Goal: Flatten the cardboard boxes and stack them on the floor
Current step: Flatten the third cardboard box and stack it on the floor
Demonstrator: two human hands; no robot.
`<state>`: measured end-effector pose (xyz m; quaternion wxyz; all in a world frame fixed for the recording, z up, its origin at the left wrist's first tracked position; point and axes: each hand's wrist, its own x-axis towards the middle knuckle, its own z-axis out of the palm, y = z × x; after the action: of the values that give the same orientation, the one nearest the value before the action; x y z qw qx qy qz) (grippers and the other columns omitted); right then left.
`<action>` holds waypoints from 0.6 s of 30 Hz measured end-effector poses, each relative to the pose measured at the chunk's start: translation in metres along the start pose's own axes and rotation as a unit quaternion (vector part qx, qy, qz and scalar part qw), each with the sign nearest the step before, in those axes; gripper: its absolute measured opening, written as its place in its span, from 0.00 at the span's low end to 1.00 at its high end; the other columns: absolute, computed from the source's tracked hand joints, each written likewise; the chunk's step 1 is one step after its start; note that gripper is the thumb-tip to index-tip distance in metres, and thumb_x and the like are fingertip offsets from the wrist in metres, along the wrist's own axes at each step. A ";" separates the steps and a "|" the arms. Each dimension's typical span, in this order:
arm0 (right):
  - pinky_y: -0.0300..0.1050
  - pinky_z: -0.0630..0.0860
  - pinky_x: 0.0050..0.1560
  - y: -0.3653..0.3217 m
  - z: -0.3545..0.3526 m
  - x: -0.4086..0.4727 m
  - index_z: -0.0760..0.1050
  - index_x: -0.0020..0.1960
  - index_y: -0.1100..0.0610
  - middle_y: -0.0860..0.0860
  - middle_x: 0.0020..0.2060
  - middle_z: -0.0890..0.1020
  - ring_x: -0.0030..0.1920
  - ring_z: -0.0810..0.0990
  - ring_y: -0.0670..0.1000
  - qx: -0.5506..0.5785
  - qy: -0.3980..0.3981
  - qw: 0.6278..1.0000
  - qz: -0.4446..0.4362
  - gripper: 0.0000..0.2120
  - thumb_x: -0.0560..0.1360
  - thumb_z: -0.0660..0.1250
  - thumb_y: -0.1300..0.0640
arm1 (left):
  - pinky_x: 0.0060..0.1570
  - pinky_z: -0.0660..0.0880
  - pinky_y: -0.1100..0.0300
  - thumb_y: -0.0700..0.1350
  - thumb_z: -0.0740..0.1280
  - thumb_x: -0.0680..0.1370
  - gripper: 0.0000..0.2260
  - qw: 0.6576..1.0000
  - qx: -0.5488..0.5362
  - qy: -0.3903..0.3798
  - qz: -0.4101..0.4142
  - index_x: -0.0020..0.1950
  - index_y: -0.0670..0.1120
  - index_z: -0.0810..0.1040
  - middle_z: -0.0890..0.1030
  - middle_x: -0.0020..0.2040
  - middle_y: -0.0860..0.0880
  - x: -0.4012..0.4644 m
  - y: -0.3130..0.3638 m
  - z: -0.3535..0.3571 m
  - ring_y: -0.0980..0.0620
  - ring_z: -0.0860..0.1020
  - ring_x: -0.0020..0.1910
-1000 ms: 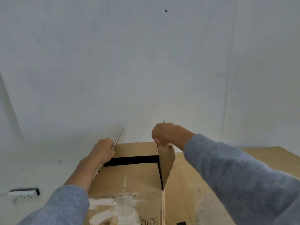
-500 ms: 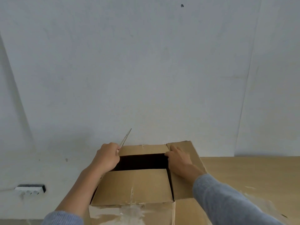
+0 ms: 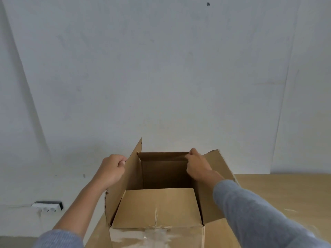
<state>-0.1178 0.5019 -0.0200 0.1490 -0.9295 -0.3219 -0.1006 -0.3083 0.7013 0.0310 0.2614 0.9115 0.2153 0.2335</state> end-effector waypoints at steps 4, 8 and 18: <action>0.50 0.69 0.66 -0.025 0.021 -0.041 0.70 0.67 0.55 0.55 0.65 0.72 0.64 0.72 0.56 0.062 -0.199 0.975 -0.076 0.19 0.78 0.59 0.51 | 0.51 0.69 0.60 0.39 0.54 0.81 0.16 0.999 -0.029 -0.004 -0.013 0.65 0.41 0.73 0.77 0.62 0.41 -0.008 0.006 -0.003 0.51 0.77 0.53; 0.40 0.72 0.51 -0.026 -0.006 -0.054 0.75 0.59 0.56 0.51 0.52 0.79 0.52 0.77 0.50 0.156 -0.205 0.964 -0.066 0.14 0.76 0.64 0.51 | 0.64 0.68 0.53 0.42 0.55 0.81 0.15 0.994 -0.098 -0.022 -0.046 0.66 0.44 0.74 0.75 0.66 0.45 -0.017 0.017 -0.008 0.46 0.71 0.66; 0.30 0.69 0.34 0.033 -0.100 -0.082 0.78 0.44 0.55 0.45 0.32 0.76 0.33 0.72 0.43 0.235 0.015 0.972 -0.027 0.03 0.71 0.71 0.57 | 0.53 0.72 0.50 0.62 0.60 0.73 0.22 0.884 -0.452 -0.106 -0.055 0.54 0.46 0.77 0.80 0.46 0.45 -0.037 0.093 0.009 0.44 0.77 0.50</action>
<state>-0.1700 0.3962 0.0434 0.3652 -0.8578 -0.3594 -0.0399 -0.3079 0.6074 0.0665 0.6789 0.7004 0.1070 0.1927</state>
